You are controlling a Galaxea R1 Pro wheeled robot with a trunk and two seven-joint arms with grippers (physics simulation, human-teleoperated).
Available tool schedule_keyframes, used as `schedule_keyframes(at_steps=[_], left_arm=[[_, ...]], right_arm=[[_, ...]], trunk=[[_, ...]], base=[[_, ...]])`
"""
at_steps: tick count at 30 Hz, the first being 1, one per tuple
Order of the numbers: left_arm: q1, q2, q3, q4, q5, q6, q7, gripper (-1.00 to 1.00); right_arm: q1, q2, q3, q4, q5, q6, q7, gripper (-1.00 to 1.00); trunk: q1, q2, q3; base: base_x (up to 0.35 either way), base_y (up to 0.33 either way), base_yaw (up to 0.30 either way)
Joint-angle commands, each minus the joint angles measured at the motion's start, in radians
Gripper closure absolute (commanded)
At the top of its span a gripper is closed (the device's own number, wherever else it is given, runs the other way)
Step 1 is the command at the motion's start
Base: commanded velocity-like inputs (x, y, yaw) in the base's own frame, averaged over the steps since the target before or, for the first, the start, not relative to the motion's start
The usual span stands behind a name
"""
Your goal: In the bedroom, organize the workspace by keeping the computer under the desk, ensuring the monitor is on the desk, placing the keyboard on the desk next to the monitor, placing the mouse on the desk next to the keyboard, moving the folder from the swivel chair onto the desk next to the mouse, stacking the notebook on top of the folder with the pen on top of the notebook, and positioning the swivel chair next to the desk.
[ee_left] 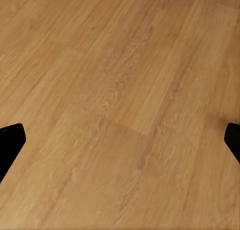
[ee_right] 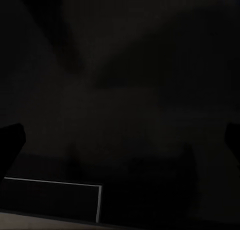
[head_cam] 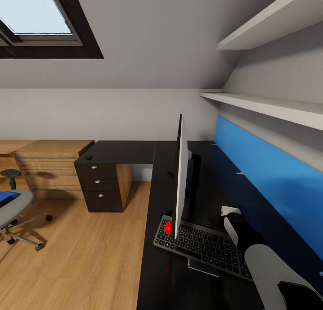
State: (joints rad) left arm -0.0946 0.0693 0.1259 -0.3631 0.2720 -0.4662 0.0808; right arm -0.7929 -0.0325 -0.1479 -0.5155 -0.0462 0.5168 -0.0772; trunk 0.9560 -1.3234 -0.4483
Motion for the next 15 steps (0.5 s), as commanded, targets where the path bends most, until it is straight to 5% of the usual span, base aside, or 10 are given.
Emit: schedule_keyframes(at_steps=[1, 15], left_arm=[[-0.001, 0.0, -0.002, 0.0, 0.005, -0.003, 0.001, -1.0], [-0.001, 0.0, -0.003, 0.0, 0.005, -0.003, 0.0, -1.0]], right_arm=[[0.0, 0.0, -0.001, -0.001, -0.005, 0.005, -0.004, -1.0], [-0.001, 0.0, -0.001, -0.001, -0.001, 0.005, -0.007, -1.0]], trunk=[[0.0, -0.001, -0.001], [0.042, -0.078, -0.036]], base=[[0.007, 0.0, 0.0], [0.001, 0.0, 0.0]])
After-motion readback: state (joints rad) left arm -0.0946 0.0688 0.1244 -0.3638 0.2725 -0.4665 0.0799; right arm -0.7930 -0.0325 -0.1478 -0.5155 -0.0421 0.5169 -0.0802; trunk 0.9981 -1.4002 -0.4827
